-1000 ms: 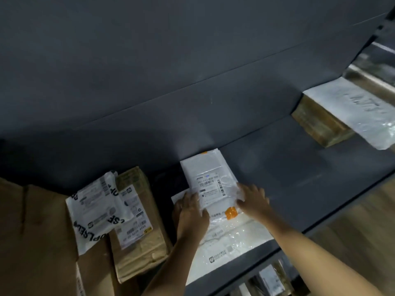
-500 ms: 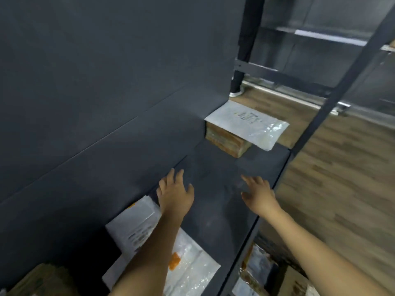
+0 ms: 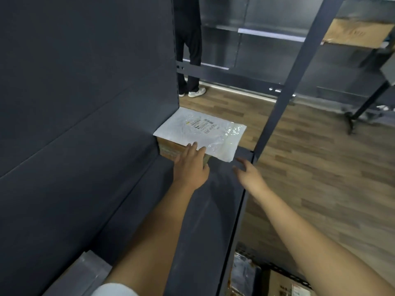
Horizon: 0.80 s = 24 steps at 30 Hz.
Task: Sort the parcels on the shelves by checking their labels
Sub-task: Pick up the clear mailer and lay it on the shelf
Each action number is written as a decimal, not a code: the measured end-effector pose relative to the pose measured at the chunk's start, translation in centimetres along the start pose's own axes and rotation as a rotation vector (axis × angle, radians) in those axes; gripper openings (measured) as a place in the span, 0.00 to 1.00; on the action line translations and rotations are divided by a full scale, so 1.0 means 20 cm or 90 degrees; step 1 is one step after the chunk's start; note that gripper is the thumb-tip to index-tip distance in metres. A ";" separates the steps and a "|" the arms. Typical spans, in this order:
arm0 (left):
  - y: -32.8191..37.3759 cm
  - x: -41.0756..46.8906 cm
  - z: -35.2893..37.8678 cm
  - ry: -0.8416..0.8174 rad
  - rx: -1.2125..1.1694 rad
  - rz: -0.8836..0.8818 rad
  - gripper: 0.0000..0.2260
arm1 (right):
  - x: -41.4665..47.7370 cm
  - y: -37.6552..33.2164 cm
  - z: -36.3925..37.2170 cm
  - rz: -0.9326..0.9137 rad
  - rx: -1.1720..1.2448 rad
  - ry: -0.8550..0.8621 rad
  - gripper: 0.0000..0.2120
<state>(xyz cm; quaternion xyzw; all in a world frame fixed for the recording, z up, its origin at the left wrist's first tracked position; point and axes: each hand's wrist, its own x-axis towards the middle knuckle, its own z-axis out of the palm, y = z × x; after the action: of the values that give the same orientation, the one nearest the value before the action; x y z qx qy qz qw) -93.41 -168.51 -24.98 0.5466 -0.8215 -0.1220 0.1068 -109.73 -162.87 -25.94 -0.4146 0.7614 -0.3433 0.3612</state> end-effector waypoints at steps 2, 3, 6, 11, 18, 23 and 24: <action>0.00 0.08 0.05 -0.032 0.024 0.019 0.26 | 0.07 -0.01 0.04 0.056 0.141 -0.016 0.20; -0.01 0.11 0.07 -0.052 0.035 0.022 0.27 | 0.11 -0.02 0.07 0.086 0.205 -0.031 0.19; -0.06 0.18 0.14 -0.101 0.068 0.024 0.28 | 0.17 -0.04 0.12 0.149 0.356 -0.050 0.14; -0.10 0.18 0.20 -0.094 0.056 0.033 0.29 | 0.28 -0.04 0.17 0.101 0.451 0.003 0.13; -0.06 0.07 0.14 -0.047 -0.009 0.052 0.26 | 0.24 -0.02 0.12 0.143 0.460 0.086 0.12; -0.08 -0.08 0.05 0.010 -0.008 0.027 0.25 | 0.08 0.02 0.02 0.120 0.437 0.072 0.17; -0.09 -0.11 0.03 0.016 -0.006 0.012 0.25 | 0.04 0.02 -0.01 0.104 0.434 0.058 0.17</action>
<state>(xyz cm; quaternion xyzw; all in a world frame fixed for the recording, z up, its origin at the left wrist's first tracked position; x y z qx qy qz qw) -91.18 -167.03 -26.15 0.5397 -0.8247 -0.1184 0.1208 -110.32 -163.37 -26.47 -0.1921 0.6490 -0.5657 0.4710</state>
